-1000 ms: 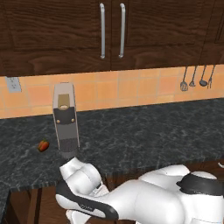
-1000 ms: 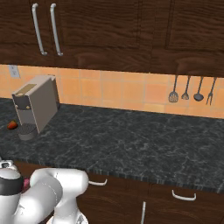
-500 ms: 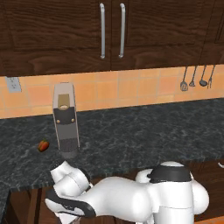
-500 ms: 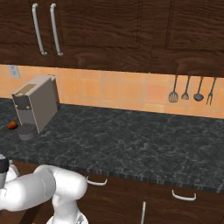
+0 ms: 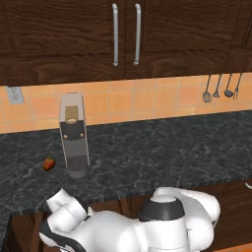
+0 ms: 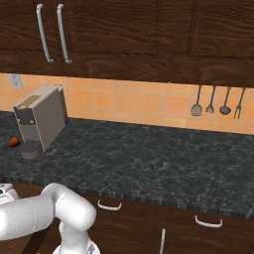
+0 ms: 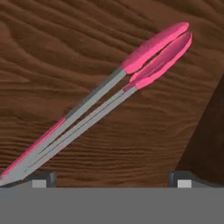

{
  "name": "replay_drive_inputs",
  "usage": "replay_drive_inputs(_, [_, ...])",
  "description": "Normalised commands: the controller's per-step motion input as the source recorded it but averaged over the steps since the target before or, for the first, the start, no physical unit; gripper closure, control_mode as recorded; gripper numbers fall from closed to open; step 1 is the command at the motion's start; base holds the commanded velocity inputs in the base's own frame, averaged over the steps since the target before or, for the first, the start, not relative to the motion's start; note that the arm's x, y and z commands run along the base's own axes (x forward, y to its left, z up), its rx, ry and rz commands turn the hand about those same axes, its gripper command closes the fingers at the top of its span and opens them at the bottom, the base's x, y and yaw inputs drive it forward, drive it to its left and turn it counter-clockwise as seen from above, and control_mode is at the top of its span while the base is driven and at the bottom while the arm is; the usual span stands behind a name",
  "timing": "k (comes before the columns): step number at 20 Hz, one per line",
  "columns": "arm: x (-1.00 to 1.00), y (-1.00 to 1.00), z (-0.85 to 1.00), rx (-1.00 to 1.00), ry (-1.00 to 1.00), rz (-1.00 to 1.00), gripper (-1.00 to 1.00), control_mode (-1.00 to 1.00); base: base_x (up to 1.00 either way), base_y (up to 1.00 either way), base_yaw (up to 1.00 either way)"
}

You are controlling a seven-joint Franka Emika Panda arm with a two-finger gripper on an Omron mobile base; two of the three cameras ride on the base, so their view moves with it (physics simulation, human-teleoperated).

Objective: Pick the tongs from the drawer and place it on the counter.

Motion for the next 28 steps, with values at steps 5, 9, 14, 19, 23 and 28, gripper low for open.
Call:
replay_drive_inputs(5, [-0.16,0.31,-0.36,-0.02,-0.1,-0.16,-1.0,-1.0,0.0,0.0,0.0])
replay_drive_inputs(9, [0.02,0.02,-0.24,0.0,-0.21,-0.24,-1.0,-1.0,0.0,0.0,0.0])
replay_drive_inputs(14, [0.04,-0.04,-0.17,0.0,-0.17,-0.24,-1.0,-1.0,0.0,0.0,0.0])
replay_drive_inputs(19, [-0.29,-0.12,-0.3,0.0,-0.17,-0.19,-1.0,-1.0,0.0,0.0,0.0])
replay_drive_inputs(23, [-0.34,-0.1,-0.17,0.0,-0.18,-0.09,-1.0,-1.0,0.0,0.0,0.0])
replay_drive_inputs(28, [-0.48,-0.33,-0.51,0.0,-0.25,-0.06,1.0,-1.0,0.0,0.0,0.0])
